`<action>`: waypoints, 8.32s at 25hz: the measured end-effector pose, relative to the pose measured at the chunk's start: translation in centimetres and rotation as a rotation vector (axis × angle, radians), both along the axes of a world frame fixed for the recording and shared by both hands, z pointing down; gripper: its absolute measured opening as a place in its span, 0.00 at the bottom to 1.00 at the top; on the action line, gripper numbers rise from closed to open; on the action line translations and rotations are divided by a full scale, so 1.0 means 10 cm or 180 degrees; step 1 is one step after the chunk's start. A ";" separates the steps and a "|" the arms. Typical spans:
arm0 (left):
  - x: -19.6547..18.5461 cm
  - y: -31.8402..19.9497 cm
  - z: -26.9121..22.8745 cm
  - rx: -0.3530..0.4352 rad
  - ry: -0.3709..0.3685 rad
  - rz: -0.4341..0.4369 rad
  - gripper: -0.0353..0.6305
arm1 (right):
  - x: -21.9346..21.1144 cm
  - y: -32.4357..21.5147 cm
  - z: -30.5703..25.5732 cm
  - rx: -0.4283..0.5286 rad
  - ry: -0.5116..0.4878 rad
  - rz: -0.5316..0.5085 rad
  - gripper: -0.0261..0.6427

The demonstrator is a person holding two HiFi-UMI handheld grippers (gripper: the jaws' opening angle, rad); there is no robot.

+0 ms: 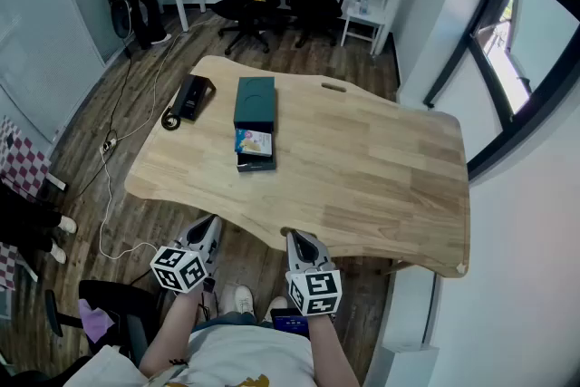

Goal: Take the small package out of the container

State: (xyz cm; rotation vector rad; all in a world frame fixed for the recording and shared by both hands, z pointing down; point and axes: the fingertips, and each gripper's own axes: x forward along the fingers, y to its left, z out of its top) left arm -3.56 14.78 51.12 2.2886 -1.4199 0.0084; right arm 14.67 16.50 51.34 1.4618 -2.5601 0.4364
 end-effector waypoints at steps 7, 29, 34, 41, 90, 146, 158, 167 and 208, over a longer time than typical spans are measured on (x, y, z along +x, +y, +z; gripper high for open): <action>0.15 0.05 0.00 -0.0015 -0.0043 0.0017 0.06 | 0.12 0.04 0.00 -0.0021 0.0002 -0.0035 0.04; 0.03 -0.85 0.10 -0.0096 0.0260 0.0072 0.06 | -0.10 -0.77 0.26 -0.0330 -0.0219 -0.0111 0.04; -0.16 -1.55 0.10 -0.0110 0.0401 0.0217 0.06 | -0.36 -1.35 0.27 -0.0359 -0.0143 -0.0091 0.04; -0.40 -2.24 0.13 -0.0171 0.0456 0.0431 0.06 | -0.69 -1.93 0.29 -0.0372 0.0009 0.0032 0.04; -0.44 -2.90 1.10 -0.0817 0.0023 0.0460 0.06 | -0.58 -2.83 0.92 -0.0724 -0.0076 0.0330 0.04; -0.39 -3.27 1.61 -0.1566 0.0908 0.0318 0.24 | -0.47 -3.21 1.18 -0.0822 0.0093 0.0457 0.04; -0.38 -3.34 1.34 -0.1490 0.1228 0.0315 0.20 | -0.55 -3.17 0.96 -0.0718 -0.0058 0.0489 0.04; -0.18 -3.35 1.17 -0.1444 0.1400 0.0447 0.20 | -0.47 -3.15 0.82 -0.0642 -0.0107 0.0547 0.04; -0.67 -2.96 -0.03 -0.0731 0.2532 0.0050 0.20 | -0.62 -2.83 0.14 -0.0125 -0.0219 0.0426 0.04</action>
